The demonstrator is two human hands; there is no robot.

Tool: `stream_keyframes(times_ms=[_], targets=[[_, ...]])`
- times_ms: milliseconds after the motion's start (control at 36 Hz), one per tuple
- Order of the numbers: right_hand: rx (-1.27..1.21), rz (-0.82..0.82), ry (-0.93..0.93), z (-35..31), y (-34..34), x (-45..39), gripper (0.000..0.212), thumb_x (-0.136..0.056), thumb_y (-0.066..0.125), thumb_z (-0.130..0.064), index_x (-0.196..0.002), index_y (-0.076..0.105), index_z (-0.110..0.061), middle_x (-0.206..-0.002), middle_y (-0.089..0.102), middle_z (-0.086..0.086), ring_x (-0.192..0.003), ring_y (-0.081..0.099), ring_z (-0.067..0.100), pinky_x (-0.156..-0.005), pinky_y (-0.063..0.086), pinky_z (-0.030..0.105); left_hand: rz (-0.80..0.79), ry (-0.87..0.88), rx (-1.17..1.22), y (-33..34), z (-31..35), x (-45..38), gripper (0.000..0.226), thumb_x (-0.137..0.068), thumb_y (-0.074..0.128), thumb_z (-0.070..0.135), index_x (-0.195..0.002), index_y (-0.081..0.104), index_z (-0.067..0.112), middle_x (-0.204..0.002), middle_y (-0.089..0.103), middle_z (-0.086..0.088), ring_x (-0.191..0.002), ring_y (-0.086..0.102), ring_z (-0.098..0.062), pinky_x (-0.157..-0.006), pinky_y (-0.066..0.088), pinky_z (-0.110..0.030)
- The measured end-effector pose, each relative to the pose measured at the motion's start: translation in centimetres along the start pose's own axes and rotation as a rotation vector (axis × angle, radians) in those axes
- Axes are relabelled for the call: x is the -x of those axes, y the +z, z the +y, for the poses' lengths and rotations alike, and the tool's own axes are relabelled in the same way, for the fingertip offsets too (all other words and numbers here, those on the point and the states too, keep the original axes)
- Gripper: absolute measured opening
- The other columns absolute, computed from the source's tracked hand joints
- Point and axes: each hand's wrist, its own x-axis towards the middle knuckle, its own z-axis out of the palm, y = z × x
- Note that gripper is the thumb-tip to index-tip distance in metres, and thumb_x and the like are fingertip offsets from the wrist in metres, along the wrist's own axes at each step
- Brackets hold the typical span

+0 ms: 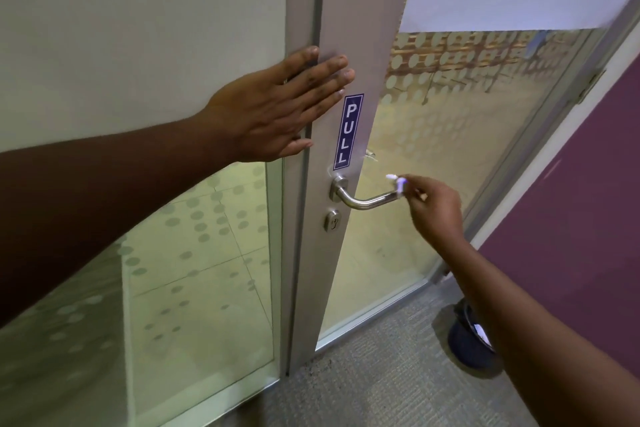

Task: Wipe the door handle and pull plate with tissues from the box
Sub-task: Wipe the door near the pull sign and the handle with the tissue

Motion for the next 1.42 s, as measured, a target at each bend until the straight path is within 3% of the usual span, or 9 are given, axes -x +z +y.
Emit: stream_keyframes(times_ms=[83,167,250,389,472,778,1000,1194,1417], targets=[[-0.412,0.044,0.458,1.2,0.4,-0.3,0.021,-0.093,0.064,-0.015,-0.111,0.075,-0.014,-0.093,0.073,0.0,-0.08,0.06,0.011,-0.071,0.047,0.025,-0.008,0.003,-0.018,-0.1,0.0,0.0,0.083,-0.101,-0.012,0.053,-0.158,-0.014,-0.006,-0.168,-0.009,-0.029,-0.158,-0.003,-0.042,-0.13,0.011,-0.05],[-0.77,0.032,0.779,1.8,1.1,-0.5,0.021,-0.091,0.06,0.004,-0.109,0.07,-0.001,-0.084,0.066,0.008,-0.07,0.056,0.014,-0.063,0.048,0.023,-0.014,0.005,-0.018,-0.2,0.0,0.0,0.083,-0.101,-0.01,0.054,-0.159,-0.014,-0.006,-0.168,-0.01,-0.029,-0.158,-0.004,-0.042,-0.13,0.009,-0.051],[-0.93,-0.035,0.884,1.3,2.0,-0.5,0.018,-0.091,0.055,0.008,-0.093,0.067,-0.006,-0.073,0.06,0.006,-0.061,0.051,0.013,-0.057,0.047,0.02,-0.024,0.001,-0.013,-0.4,0.0,-0.1,0.083,-0.101,-0.01,0.054,-0.158,-0.014,-0.006,-0.168,-0.01,-0.03,-0.158,-0.004,-0.042,-0.13,0.009,-0.051],[-1.238,-0.061,1.071,0.5,3.0,-0.6,0.02,-0.098,0.049,-0.007,-0.089,0.062,-0.019,-0.089,0.066,0.002,-0.067,0.056,0.009,-0.059,0.035,0.021,-0.051,-0.008,-0.001,-0.8,0.0,-0.1,0.084,-0.101,-0.012,0.056,-0.158,-0.017,-0.004,-0.167,-0.013,-0.029,-0.158,-0.007,-0.041,-0.13,0.007,-0.05],[-1.341,-0.069,1.141,0.5,3.4,-0.3,0.02,-0.098,0.049,-0.012,-0.084,0.059,-0.022,-0.083,0.065,-0.003,-0.07,0.059,0.01,-0.06,0.034,0.022,-0.059,-0.007,0.001,-0.9,0.0,-0.1,0.084,-0.101,-0.012,0.057,-0.158,-0.019,-0.004,-0.167,-0.016,-0.028,-0.158,-0.008,-0.04,-0.13,0.006,-0.05],[-1.449,-0.181,1.169,-0.7,4.4,2.4,0.017,-0.099,0.053,-0.012,-0.087,0.064,-0.017,-0.068,0.072,-0.001,-0.075,0.061,0.011,-0.063,0.04,0.022,-0.038,0.008,-0.021,-0.4,0.2,-0.1,0.083,-0.099,-0.022,0.054,-0.157,-0.019,-0.006,-0.165,-0.017,-0.031,-0.158,-0.007,-0.042,-0.13,0.008,-0.051],[-1.33,-0.345,1.01,0.0,3.1,3.8,0.018,-0.097,0.058,-0.012,-0.083,0.069,-0.016,-0.087,0.076,0.006,-0.07,0.064,0.014,-0.058,0.044,0.023,-0.033,-0.037,0.019,-0.6,0.2,-0.4,0.087,-0.099,-0.016,0.06,-0.16,-0.012,-0.002,-0.169,-0.011,-0.026,-0.159,-0.008,-0.038,-0.13,0.005,-0.05],[-1.304,-0.302,0.911,0.5,1.2,4.0,0.017,-0.098,0.055,-0.009,-0.088,0.069,-0.011,-0.091,0.077,0.009,-0.069,0.065,0.016,-0.055,0.05,0.022,-0.051,-0.125,0.158,-1.6,2.3,-0.8,0.089,-0.101,0.0,0.066,-0.162,0.0,0.002,-0.171,-0.002,-0.022,-0.16,-0.004,-0.034,-0.13,0.001,-0.051],[-1.267,-0.266,0.757,0.7,-0.8,4.6,0.017,-0.098,0.053,-0.007,-0.096,0.07,-0.01,-0.101,0.077,0.007,-0.074,0.07,0.011,-0.059,0.051,0.02,-0.013,-0.195,0.286,-3.4,5.9,-1.7,0.081,-0.105,0.019,0.057,-0.157,0.031,-0.004,-0.162,0.032,-0.027,-0.148,0.035,-0.04,-0.127,0.019,-0.056]])
